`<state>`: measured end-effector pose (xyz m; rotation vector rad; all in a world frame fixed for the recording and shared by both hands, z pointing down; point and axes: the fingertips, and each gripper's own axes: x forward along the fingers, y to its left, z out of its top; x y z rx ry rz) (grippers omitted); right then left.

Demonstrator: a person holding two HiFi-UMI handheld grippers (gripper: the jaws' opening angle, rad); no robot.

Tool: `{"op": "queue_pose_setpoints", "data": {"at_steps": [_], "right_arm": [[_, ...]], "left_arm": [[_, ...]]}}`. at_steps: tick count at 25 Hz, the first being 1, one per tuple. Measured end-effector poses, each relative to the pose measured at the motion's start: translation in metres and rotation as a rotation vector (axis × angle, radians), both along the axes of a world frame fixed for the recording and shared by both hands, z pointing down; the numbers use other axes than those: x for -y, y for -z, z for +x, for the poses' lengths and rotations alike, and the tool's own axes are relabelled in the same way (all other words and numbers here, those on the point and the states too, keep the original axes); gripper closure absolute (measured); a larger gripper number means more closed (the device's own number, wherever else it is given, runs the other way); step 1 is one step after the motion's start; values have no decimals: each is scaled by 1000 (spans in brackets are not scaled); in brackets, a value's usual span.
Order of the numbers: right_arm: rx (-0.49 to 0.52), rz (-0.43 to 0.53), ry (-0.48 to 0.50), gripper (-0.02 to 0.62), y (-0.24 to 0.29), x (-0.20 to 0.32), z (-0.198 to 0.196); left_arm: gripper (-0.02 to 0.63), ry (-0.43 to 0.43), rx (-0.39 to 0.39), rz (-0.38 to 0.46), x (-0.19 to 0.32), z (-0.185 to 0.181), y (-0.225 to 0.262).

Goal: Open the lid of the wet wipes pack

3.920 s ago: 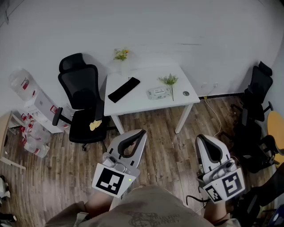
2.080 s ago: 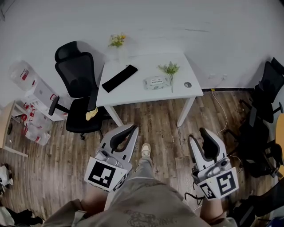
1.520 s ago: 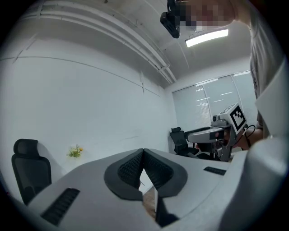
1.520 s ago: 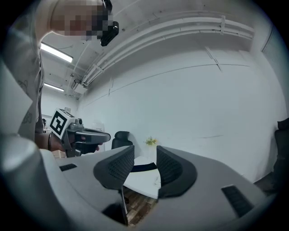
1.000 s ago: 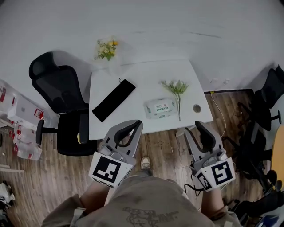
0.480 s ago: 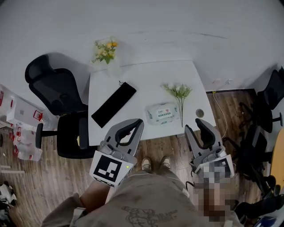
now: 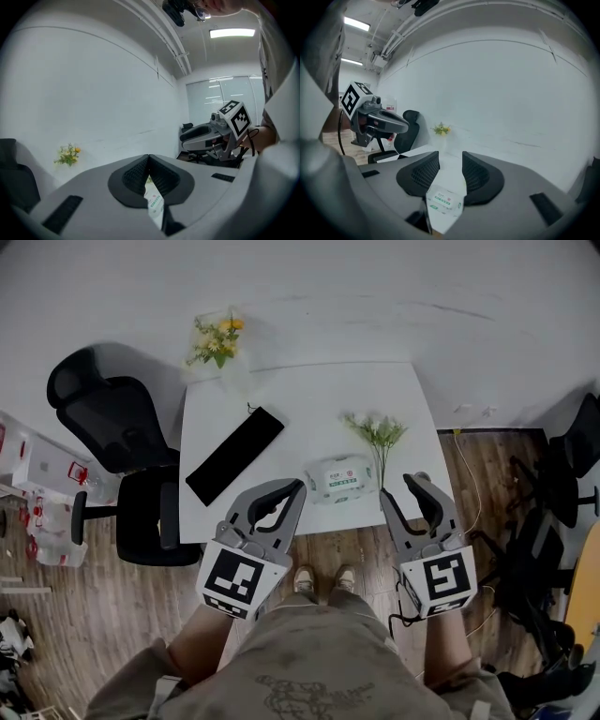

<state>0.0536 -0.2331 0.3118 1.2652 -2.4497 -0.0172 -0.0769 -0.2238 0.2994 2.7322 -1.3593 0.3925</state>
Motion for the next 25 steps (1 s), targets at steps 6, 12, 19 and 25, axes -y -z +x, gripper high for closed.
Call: {"op": "queue_pose_setpoints", "data": {"at_steps": [6,12,19,25], "right_arm": [[-91,-70,45,414,-46,38,-3],[-172,-165,112,413,-116,55,-5],[-262,-250,189,397,-197,64,-14],[-323,-299,254,383,-249,61,-23]], "left_arm": [[589,14,62,-43,30,14,-30],[589,38,119,-137,51,22,-84],[589,47,143,-248,60,29,-156],[589,55,137,-330,63,32,-213]]}}
